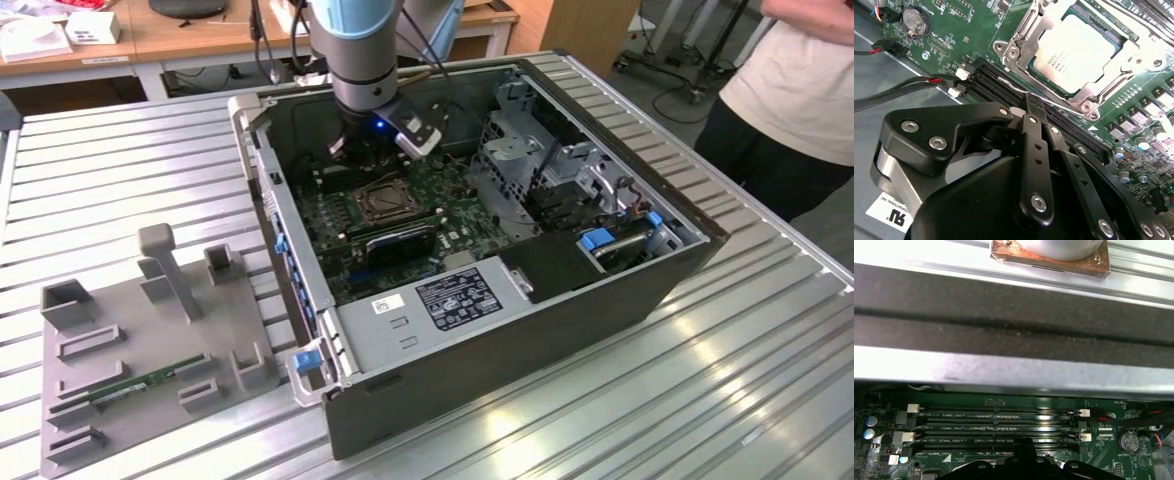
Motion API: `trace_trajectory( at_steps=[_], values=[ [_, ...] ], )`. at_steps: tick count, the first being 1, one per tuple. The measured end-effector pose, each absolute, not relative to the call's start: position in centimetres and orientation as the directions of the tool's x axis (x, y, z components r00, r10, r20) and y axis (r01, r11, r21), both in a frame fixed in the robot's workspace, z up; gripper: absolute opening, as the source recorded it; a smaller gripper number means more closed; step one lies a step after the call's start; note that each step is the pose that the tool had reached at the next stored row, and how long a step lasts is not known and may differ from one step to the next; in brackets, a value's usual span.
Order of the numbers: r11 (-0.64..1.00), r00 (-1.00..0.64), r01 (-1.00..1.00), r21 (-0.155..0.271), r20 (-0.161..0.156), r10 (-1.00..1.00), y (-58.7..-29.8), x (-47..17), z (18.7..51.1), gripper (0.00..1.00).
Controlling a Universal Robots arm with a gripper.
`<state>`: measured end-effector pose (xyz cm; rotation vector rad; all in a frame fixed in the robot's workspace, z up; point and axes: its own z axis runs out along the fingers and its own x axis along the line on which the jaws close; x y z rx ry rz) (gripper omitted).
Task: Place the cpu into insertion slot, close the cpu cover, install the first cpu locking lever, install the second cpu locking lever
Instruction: 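Install the first cpu locking lever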
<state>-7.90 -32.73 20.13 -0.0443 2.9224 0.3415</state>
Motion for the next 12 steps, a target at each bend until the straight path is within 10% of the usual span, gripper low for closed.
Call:
trace_trajectory(
  at_steps=[12],
  values=[
    [0.973,-0.98,-0.053,0.225,-0.2,-0.007,-32.7,-7.52,20.13,0.11]
  ],
)
